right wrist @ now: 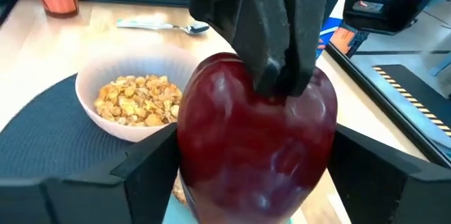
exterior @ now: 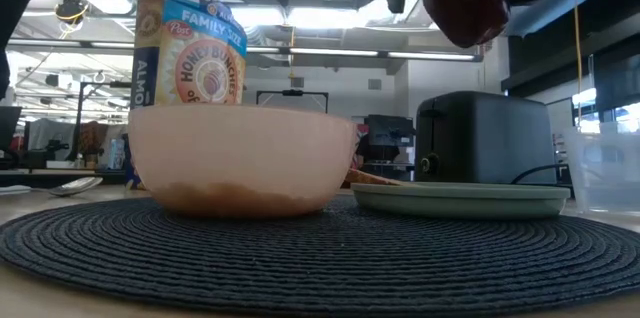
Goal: Arrange a breakfast setting
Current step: Put the red apple on the light blue plate to the right of the toasted bread, then put the white patterned spoon on the black placemat to the left of the pink bowl
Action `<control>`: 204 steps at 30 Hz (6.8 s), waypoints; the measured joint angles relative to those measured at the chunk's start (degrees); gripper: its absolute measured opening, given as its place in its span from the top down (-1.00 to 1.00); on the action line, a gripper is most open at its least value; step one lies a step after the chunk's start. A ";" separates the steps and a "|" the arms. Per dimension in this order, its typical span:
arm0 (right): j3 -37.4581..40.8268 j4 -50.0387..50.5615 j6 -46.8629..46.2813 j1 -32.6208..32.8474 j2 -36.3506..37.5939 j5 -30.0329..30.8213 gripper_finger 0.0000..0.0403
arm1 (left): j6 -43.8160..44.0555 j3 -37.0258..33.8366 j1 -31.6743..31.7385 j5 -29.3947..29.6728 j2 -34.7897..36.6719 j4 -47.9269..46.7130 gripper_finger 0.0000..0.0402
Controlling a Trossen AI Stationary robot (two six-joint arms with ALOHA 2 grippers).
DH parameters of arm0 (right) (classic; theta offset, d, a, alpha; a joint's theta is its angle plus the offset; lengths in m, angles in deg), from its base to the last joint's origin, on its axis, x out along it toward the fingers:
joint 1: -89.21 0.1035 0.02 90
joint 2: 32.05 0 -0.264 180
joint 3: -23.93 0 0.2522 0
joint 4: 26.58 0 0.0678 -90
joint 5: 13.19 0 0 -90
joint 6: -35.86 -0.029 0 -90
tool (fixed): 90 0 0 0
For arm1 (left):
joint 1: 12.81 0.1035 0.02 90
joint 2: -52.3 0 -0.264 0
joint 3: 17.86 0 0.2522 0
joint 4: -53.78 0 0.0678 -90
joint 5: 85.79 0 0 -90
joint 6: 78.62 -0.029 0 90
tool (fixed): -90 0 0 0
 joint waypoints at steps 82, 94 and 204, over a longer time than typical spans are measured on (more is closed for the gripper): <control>0.24 2.94 -3.26 9.79 12.96 20.50 -0.88 | 0.37 15.41 3.11 5.24 -19.71 -12.89 0.64; 0.24 2.97 -3.54 9.79 12.92 20.47 -0.88 | 1.25 15.41 3.21 5.26 -14.85 -16.44 0.24; 0.15 9.50 -15.11 -10.10 8.00 3.45 -0.88 | 84.23 -44.26 -10.93 29.63 26.71 -31.75 0.86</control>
